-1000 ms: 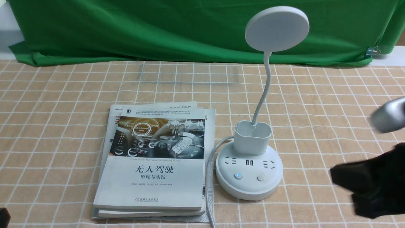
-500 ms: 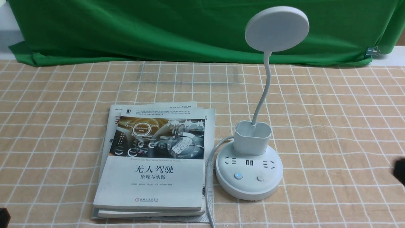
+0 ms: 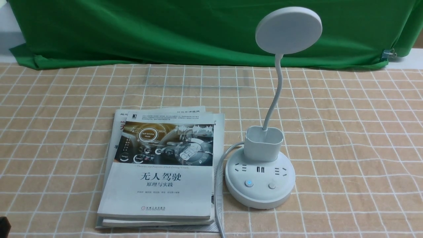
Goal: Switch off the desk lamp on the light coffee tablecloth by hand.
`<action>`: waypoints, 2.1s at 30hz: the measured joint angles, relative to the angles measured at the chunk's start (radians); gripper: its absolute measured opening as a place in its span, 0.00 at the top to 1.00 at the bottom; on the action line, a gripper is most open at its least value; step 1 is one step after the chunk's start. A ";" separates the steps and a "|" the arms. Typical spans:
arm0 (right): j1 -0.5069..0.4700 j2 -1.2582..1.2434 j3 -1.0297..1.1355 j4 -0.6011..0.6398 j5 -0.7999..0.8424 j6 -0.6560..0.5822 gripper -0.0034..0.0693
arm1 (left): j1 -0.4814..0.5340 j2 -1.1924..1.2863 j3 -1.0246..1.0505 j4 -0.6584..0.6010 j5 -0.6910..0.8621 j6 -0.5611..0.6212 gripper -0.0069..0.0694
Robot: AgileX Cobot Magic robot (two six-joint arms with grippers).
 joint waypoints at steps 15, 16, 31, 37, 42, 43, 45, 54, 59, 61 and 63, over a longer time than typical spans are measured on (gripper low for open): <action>0.000 0.000 0.000 0.000 0.025 0.053 0.90 | 0.000 0.000 0.000 0.000 -0.001 0.000 0.90; 0.000 0.000 0.000 0.000 0.025 0.054 0.90 | 0.000 0.000 0.000 0.000 -0.001 0.000 0.90; 0.000 0.000 0.000 0.000 0.026 0.055 0.85 | 0.000 0.000 0.000 0.000 -0.001 0.000 0.90; 0.000 0.000 0.000 0.000 0.028 0.055 0.84 | 0.000 0.000 0.000 0.000 -0.001 0.000 0.90; 0.000 0.000 0.000 0.000 0.028 0.055 0.82 | 0.000 0.000 0.000 0.000 -0.001 0.000 0.90; 0.000 0.000 0.000 0.000 0.028 0.055 0.81 | 0.000 0.000 0.000 0.000 -0.001 0.000 0.90; 0.000 0.000 0.000 0.000 0.028 0.055 0.81 | 0.000 0.000 0.000 0.000 -0.001 0.000 0.90; 0.000 0.000 0.000 0.000 0.028 0.055 0.78 | 0.000 0.000 0.000 0.000 -0.001 0.000 0.90; 0.000 0.000 0.000 0.000 0.028 0.055 0.77 | 0.000 0.000 0.000 0.000 -0.001 0.000 0.90; 0.000 0.000 0.000 0.000 0.028 0.055 0.76 | 0.000 0.000 0.000 0.000 -0.001 0.000 0.90; 0.000 0.000 0.000 0.000 0.028 0.055 0.75 | 0.000 0.000 0.000 0.000 -0.001 0.000 0.90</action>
